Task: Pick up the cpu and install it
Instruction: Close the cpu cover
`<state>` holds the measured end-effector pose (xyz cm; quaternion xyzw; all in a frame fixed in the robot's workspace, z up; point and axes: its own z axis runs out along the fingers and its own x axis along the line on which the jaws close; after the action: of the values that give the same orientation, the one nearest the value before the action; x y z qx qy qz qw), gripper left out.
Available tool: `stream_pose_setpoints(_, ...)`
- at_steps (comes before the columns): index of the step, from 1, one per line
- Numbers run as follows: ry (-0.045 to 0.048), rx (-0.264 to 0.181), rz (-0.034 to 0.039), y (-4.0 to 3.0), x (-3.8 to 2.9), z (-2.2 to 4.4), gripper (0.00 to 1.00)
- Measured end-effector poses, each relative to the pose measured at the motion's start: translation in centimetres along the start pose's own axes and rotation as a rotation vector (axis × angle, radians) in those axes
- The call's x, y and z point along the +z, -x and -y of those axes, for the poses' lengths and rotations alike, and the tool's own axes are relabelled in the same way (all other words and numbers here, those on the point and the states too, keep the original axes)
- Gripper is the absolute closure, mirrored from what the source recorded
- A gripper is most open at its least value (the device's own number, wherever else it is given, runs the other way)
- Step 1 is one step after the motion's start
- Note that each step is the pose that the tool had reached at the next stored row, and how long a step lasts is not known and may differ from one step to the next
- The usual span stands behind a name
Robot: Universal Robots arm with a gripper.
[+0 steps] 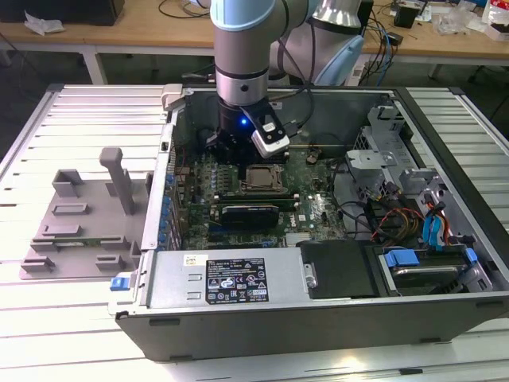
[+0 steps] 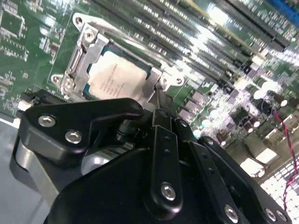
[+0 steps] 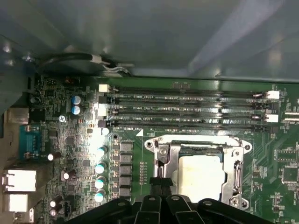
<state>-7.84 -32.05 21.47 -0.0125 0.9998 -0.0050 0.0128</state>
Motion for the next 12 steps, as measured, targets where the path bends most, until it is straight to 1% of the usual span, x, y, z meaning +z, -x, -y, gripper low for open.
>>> stream_pose_setpoints(1, 0.0004, 0.000, 0.0001, -0.01, 0.01, 0.35, 0.89)
stream_pose_setpoints(6, 0.0006, -0.001, -0.0001, -0.02, 0.00, 0.42, 0.89)
stream_pose_setpoints(7, 0.0008, -0.001, 0.0000, -0.01, -0.34, 0.43, 0.89)
stream_pose_setpoints(8, 0.0010, -0.001, 0.0002, 0.02, -1.37, 0.43, 0.89)
stream_pose_setpoints(9, 0.0010, -0.001, 0.0007, 0.04, -2.05, 0.44, 0.89)
stream_pose_setpoints(10, 0.0010, -0.001, 0.0017, 0.06, -2.52, 0.45, 0.89)
stream_pose_setpoints(12, 0.0005, -0.001, 0.0015, 0.13, -2.53, 0.45, 0.89)
